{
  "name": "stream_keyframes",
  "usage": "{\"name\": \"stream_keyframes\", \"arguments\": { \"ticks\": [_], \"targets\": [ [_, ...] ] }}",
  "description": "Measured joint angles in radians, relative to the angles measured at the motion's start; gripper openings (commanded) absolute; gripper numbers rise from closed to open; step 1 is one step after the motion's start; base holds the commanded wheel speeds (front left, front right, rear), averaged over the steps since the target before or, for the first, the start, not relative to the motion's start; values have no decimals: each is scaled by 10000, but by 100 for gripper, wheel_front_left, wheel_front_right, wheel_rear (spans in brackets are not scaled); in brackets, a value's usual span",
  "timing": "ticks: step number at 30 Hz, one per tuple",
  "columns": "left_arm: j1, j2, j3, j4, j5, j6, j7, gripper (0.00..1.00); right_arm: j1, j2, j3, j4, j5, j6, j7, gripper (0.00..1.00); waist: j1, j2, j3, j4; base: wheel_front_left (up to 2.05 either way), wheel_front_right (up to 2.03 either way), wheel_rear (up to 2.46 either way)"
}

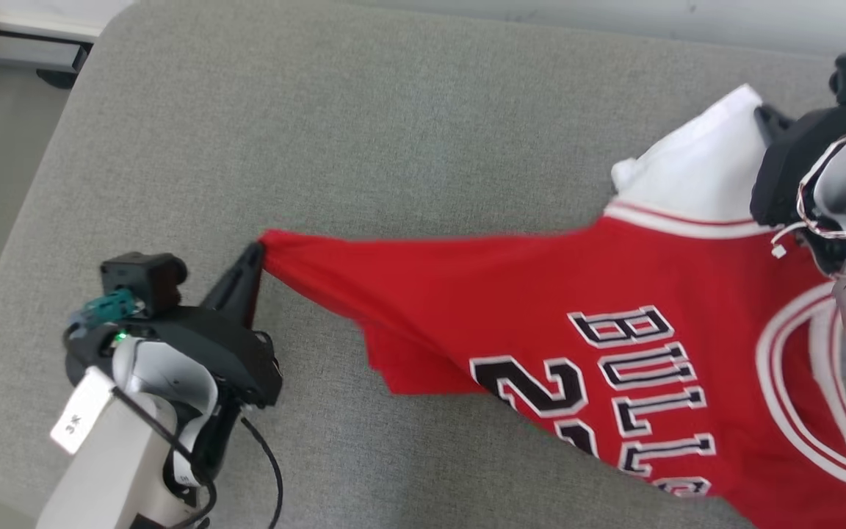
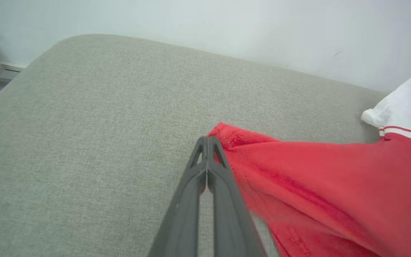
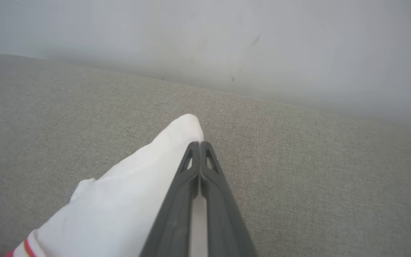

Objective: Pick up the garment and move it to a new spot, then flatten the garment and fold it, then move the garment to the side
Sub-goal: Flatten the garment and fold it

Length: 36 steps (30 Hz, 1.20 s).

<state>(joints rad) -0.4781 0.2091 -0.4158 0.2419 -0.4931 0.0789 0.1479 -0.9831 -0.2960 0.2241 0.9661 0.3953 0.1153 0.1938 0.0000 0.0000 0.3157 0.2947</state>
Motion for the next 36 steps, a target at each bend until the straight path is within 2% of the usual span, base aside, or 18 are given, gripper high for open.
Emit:
{"name": "stream_keyframes", "arguments": {
  "ticks": [4, 11, 18, 21, 26, 27, 32, 36],
  "targets": [
    [-235, -77, 311, -8, 259, 105, -468, 0, -284, 8, -209, -100, 46, -140, -711, 0, 0, 0, -221, -61, 0, 0, 0],
    [-1820, -138, 604, -13, 594, 182, -1221, 0, -1176, -19, -832, -679, 180, -623, -2554, 0, 0, 0, -668, -264, 0, 0, 0],
    [-3364, -219, 955, -221, 1072, 238, -2383, 0, -1424, -65, -1193, -1632, 259, -623, -4604, 0, 0, 0, -1259, -606, 0, 0, 0],
    [-3130, -284, 880, -318, 1035, 232, -2541, 0, -1160, -73, -1200, -2201, 259, -602, -4583, 0, -2, -1, -1529, -810, 0, 0, 0],
    [-986, -125, 380, -295, 951, 77, -2334, 0, 1151, -94, -949, -3047, 222, -435, -4475, 0, -1, 0, -1910, -1221, 0, 0, 0],
    [-986, -125, 380, -295, 951, 77, -2334, 0, 1151, -94, -949, -3047, 222, -435, -4475, 0, -1, 0, -1910, -1221, 0, 0, 0],
    [1081, 309, 182, -662, 878, 88, -2247, 0, 4100, 107, -1062, -4558, 435, -437, -4477, 0, -2, 0, -2277, -1568, 0, 0, 0],
    [2360, 660, -44, -984, 878, 82, -2098, 0, 6362, 311, -1492, -5868, 744, -830, -4485, 0, -2, 0, -2531, -1773, 0, 0, 0]
  ]
}}
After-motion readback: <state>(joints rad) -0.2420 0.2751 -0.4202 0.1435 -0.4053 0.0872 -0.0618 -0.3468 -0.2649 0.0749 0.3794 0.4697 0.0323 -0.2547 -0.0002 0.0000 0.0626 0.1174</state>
